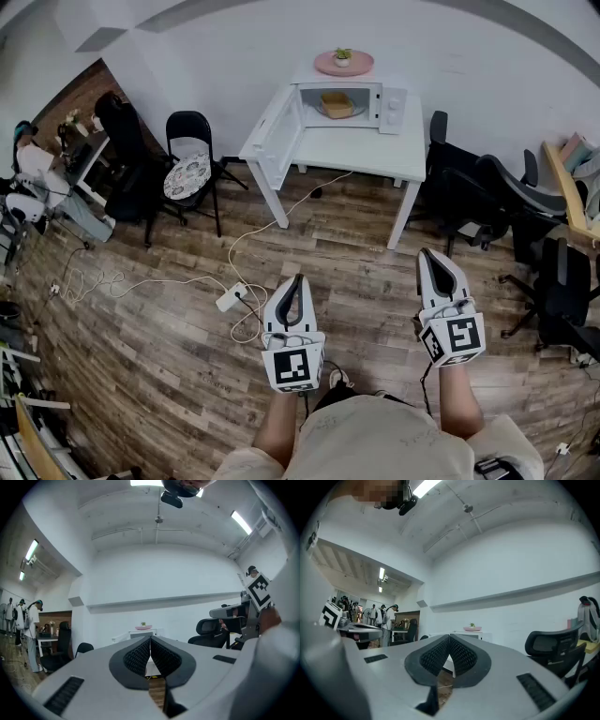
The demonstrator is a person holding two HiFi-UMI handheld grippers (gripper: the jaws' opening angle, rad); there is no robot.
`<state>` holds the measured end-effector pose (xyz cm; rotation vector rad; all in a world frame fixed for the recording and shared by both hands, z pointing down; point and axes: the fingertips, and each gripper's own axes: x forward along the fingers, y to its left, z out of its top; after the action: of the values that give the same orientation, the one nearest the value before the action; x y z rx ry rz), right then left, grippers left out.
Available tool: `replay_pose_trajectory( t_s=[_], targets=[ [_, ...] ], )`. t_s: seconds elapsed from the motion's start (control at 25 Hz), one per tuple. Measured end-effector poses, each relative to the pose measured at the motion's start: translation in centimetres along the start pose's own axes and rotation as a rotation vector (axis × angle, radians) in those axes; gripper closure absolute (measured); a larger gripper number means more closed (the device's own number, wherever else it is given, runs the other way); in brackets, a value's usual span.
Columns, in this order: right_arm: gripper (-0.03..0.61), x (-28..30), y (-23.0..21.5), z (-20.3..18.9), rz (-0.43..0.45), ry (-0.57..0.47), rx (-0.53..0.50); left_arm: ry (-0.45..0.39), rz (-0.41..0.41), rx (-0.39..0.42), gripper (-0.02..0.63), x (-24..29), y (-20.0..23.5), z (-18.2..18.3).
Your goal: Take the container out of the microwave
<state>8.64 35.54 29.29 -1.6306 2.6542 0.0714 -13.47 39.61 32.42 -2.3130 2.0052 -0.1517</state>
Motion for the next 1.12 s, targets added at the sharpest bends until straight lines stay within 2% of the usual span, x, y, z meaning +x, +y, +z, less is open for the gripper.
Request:
replay_pose_trajectory(
  t_s=[0.16, 0.36, 0.76, 0.92, 1.12],
  targets=[
    [0.561, -4.5, -2.2, 0.5, 0.014, 0.006, -0.041, -0.045, 0.009, -0.033, 0.604, -1.7, -3.3, 1.6],
    [0.561, -8.7, -4.1, -0.4, -0.004, 0.010, 0.015, -0.038, 0.016, 0.000, 0.604, -4.3, -6.9, 2.3],
    [0.557, -14.9, -5.8, -1.7, 0.019, -0.001, 0.045, -0.006, 0.040, 0.018, 0.604, -9.1, -12.7, 2.1],
    [0.485, -16.3, -5.8, -2.4, 0.058, 0.013, 0.059, -0.001, 0.041, 0.020, 0.604, -10.3, -14.5, 2.1],
    [0.414, -18.2, -6.8, -3.2, 0.042, 0.010, 0.095, 0.009, 0.037, 0.027, 0.604, -11.5, -16.6, 1.8]
  ],
)
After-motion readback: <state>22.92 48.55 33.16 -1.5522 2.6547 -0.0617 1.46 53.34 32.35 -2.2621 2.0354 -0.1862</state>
